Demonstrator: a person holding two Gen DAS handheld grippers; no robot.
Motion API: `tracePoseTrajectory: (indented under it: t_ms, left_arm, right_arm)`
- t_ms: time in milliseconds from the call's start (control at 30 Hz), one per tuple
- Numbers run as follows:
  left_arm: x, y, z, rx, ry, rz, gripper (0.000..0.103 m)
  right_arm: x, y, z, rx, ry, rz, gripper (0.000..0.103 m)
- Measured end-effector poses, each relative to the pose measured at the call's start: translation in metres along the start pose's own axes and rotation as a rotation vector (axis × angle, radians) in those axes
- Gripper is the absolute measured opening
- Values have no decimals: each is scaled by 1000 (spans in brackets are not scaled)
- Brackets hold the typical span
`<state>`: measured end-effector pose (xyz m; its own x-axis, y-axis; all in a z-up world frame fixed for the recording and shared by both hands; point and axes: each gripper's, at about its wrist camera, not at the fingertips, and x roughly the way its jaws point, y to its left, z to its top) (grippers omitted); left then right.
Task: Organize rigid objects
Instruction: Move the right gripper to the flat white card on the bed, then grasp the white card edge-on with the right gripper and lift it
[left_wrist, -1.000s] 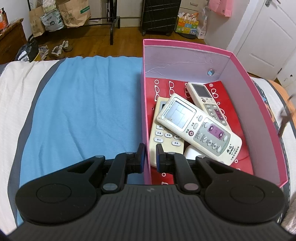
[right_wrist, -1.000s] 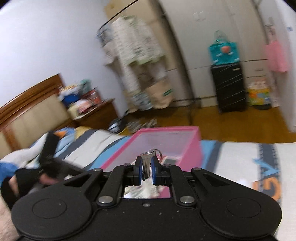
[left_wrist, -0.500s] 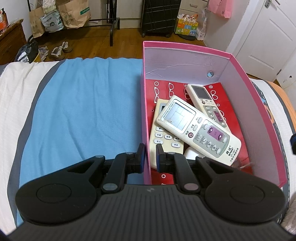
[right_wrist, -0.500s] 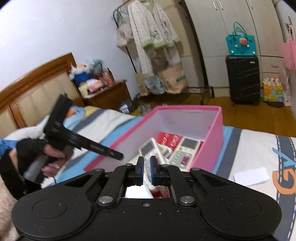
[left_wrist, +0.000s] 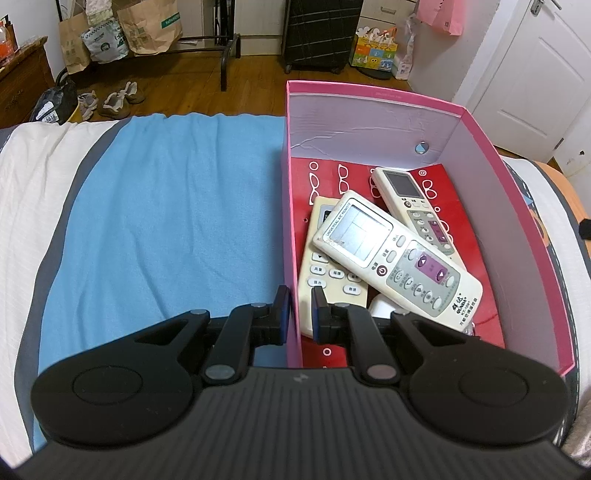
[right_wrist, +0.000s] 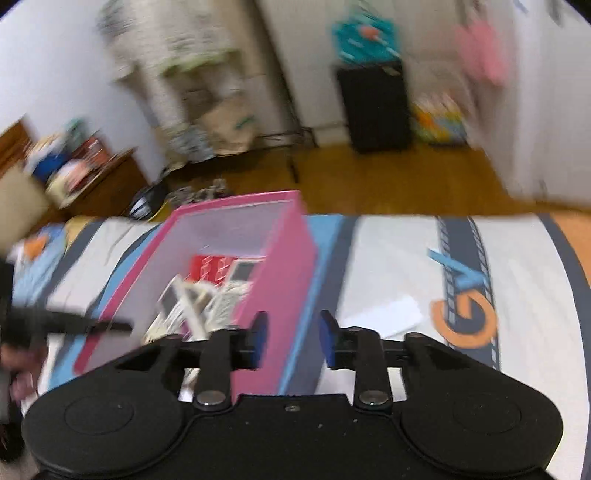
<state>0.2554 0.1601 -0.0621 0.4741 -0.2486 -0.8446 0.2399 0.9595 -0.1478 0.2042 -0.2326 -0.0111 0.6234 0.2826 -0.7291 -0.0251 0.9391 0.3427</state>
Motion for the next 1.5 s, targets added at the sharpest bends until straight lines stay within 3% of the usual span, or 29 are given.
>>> tracePoseTrajectory:
  t_ms: [133,300,467,533,667,767,800,833,900,1000,1300,1400,1500]
  left_arm:
    - [1,1,1,-8,2,-7,10]
    - [1,1,1,-8,1,-8,10]
    - [2,2,1,-5,-1,-12,10]
    - [4,3,1,-15,2,-13,10]
    - [4,5,3,-36,-5,-18,10]
    - [4,6,2,-39,-6,-21,10]
    - [4,7,2,-43,-5,-23,10]
    - [4,7,2,-47,-3,-26,10]
    - [6,7,2,-49,-1,-27,10]
    - [7,7,2,-47,1,-27,10]
    - [7,8,3,-47,1,-26,10]
    - [8,8,3,-45,0,-23,10]
    - [9,8,2,-43,1,-23,10]
  right_arm:
    - [30,-31,21,138,125,-52,60]
    - [72,-47,18,245,207,-54,63]
    - [99,-65,-2,438,171,-119,64]
    - [110,-64,-10,456,141,-139,64]
    - [124,-50,-13,341,42,-198,67]
    - [130,-44,-11,284,26,-197,73]
    - [131,-43,-10,264,29,-202,68]
    - [130,-42,-9,238,31,-216,53]
    - [125,-46,-5,219,16,-219,36]
    - [114,-62,-2,281,1,-157,21]
    - [103,-47,-1,200,-39,-102,8]
    - [95,-32,2,124,-79,-42,8]
    - [92,-21,3,78,-73,-40,8]
